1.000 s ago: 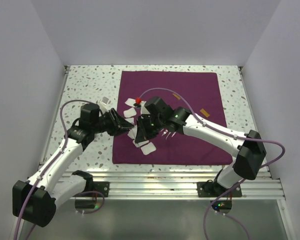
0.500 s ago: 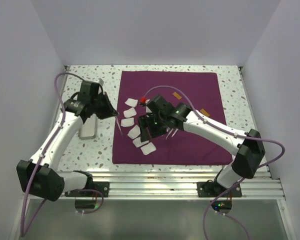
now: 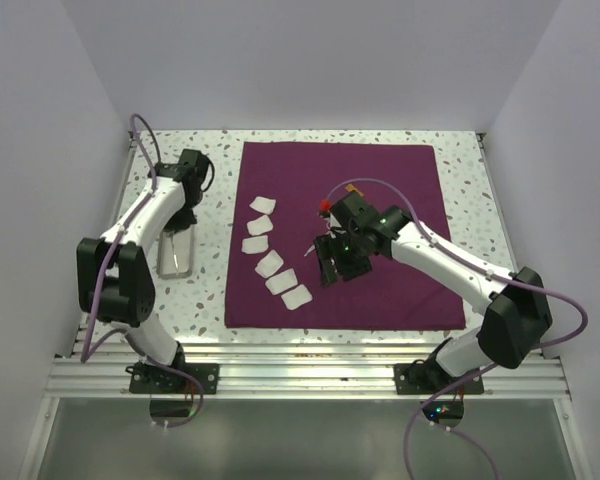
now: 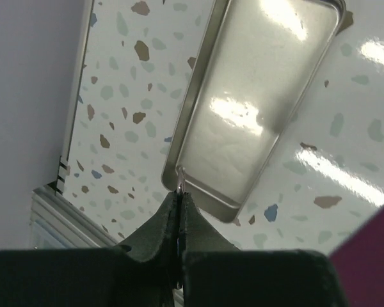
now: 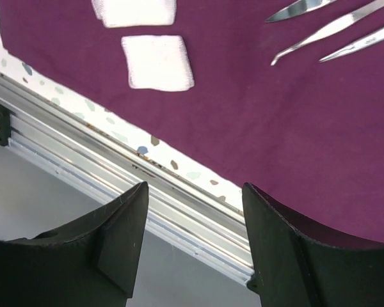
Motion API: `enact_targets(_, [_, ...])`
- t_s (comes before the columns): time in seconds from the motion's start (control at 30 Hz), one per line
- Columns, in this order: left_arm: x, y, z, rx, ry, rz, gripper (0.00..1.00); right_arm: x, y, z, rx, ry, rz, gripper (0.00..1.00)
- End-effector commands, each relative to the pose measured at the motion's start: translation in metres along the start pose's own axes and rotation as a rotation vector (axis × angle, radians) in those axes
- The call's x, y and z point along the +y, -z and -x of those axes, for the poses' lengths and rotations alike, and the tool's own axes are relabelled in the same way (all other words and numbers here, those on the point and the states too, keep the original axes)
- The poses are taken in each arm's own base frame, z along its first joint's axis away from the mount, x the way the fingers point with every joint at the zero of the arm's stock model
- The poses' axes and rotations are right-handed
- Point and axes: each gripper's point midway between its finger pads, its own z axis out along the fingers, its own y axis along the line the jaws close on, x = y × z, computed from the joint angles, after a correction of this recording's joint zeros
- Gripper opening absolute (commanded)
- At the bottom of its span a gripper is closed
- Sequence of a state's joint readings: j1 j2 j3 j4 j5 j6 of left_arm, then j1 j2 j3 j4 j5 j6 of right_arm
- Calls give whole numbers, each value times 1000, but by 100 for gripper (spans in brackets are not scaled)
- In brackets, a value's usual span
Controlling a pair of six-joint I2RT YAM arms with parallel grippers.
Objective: Prepare the surgical pack
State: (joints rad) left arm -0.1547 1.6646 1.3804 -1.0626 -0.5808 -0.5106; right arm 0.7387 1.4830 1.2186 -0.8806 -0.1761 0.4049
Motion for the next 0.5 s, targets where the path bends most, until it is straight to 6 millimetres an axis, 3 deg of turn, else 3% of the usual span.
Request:
enact_targets(0.0, [20, -6, 36, -91, -15, 173, 0, -8, 11, -3, -10, 12, 25, 64])
enact_targets(0.23, [1, -28, 68, -131, -43, 201, 0, -20, 6, -3, 0, -35, 20, 64])
enact_targets(0.47, [-20, -64, 61, -86, -89, 208, 0, -29, 3, 1, 6, -72, 4, 64])
